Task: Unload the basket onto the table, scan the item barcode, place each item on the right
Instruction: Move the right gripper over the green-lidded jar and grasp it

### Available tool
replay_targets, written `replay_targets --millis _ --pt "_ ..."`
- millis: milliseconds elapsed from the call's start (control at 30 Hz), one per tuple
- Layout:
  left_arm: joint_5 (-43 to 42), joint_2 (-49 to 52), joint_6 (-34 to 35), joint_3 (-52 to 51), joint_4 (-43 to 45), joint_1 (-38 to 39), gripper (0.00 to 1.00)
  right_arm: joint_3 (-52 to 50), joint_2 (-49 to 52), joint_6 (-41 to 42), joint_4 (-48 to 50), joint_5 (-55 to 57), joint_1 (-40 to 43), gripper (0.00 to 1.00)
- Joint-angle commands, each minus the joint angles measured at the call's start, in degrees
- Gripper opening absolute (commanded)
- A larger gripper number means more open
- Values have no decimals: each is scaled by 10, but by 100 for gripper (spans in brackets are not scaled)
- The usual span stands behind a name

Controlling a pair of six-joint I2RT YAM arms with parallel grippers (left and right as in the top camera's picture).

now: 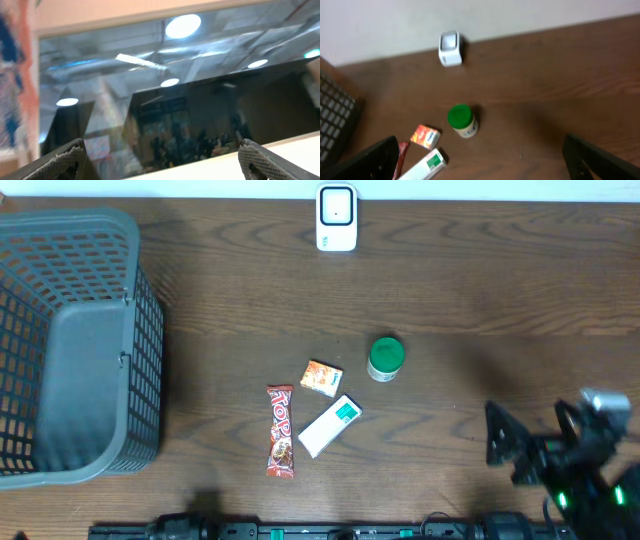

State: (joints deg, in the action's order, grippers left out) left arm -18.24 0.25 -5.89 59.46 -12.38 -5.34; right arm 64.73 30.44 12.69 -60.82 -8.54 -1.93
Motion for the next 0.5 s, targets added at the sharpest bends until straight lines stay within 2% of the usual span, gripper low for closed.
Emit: replay_targets --millis 0,100,200,400,467 --pt "120 0 7 -22 -31 3 96 1 57 -32 20 -26 3 99" --pt "127 0 16 -37 -94 3 96 7 94 -57 57 -25 -15 99" --pt "127 0 68 -57 -174 3 96 41 114 -57 83 -25 -31 99" --pt "91 0 73 -116 -191 3 96 29 116 -54 57 -39 -30 99" --pt "87 0 73 -145 -180 3 96 29 120 -99 57 -62 -31 99"
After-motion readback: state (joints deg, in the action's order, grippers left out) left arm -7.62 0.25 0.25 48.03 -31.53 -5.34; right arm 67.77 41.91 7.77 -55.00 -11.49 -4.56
